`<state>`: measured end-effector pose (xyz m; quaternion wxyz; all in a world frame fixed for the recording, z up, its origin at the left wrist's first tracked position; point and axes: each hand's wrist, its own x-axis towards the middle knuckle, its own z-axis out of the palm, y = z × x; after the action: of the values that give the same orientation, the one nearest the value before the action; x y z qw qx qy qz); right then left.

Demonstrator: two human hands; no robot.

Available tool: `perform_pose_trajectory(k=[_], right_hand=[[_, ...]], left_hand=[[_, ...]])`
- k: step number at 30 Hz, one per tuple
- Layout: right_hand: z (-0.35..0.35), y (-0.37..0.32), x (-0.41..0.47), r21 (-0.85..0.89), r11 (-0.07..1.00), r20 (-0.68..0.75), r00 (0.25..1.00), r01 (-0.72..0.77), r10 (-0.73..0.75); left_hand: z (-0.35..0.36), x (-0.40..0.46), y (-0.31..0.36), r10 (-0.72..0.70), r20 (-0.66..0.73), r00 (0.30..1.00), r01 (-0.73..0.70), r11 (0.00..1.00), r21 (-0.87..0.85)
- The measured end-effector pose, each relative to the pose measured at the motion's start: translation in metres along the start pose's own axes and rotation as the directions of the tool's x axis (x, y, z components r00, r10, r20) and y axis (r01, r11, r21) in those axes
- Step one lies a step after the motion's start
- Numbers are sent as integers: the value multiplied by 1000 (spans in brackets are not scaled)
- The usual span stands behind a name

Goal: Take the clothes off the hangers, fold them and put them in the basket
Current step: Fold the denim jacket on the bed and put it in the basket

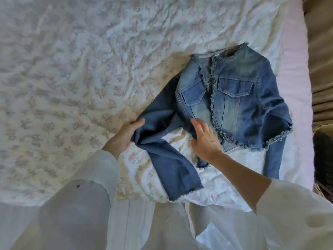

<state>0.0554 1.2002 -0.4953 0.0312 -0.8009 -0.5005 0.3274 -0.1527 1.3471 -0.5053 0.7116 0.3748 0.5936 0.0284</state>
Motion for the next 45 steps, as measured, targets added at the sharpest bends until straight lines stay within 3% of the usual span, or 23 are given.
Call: perform_pose_trajectory(k=[4,6,11,14,17,19,21,22,25,28,29,31,32,33,35,37,39,42,44,45], right_hand=[[10,-22,-4,-27,984,-53,983,175,-176],[14,-30,-8,39,988,53,987,146,-148],[25,-42,-13,300,954,353,931,-15,-96],[25,-48,-8,598,762,441,896,-249,-54],[13,-51,-6,671,641,553,828,-373,-96],[5,-54,-4,762,458,576,802,-457,-157],[-6,-60,3,839,240,531,832,-489,-161],[-8,-64,8,863,187,495,859,-470,-128],[-16,-77,23,896,194,402,915,-398,20],[-25,-75,30,935,155,296,943,-318,153],[-26,-70,31,933,234,230,954,-272,194],[-29,-62,32,816,549,56,971,-179,234],[-29,-58,33,748,649,-8,975,-142,222],[-29,-58,33,728,676,-41,976,-117,214],[-27,-59,31,828,547,13,979,-125,203],[-21,-61,27,906,335,235,966,-258,110],[-10,-61,20,864,268,453,891,-427,-40],[4,-66,9,784,306,613,751,-540,-246],[4,-75,6,807,290,585,763,-514,-276],[3,-78,6,834,218,549,798,-506,-249]], left_hand=[[-1,-7,-21,-150,-79,986,154,987,44],[-6,-8,-11,-163,-49,985,161,986,-44],[-7,-17,33,-1,53,999,10,983,-183],[-5,-21,49,105,58,993,-91,975,-200],[-6,-22,56,159,63,985,-145,972,-185],[-7,-24,57,158,117,980,-134,972,-190],[-5,-28,58,146,210,967,-100,971,-216],[-2,-31,58,138,260,956,-77,970,-233],[5,-37,59,139,293,946,-68,969,-238],[-1,-26,58,181,113,977,-163,975,-150],[-3,-22,58,183,45,982,-178,980,-92],[-2,-18,55,203,-83,976,-196,976,91],[1,-17,54,231,-131,964,-203,960,193],[3,-19,55,244,-172,954,-198,949,245],[4,-20,57,143,-209,967,-117,984,135],[-2,-24,58,-68,-126,990,63,997,-41],[-9,-31,58,-160,-35,986,152,974,-169],[-12,-40,59,-64,68,996,86,917,-391],[-11,-45,59,2,138,990,63,881,-468],[-11,-47,60,25,173,985,61,879,-473]])
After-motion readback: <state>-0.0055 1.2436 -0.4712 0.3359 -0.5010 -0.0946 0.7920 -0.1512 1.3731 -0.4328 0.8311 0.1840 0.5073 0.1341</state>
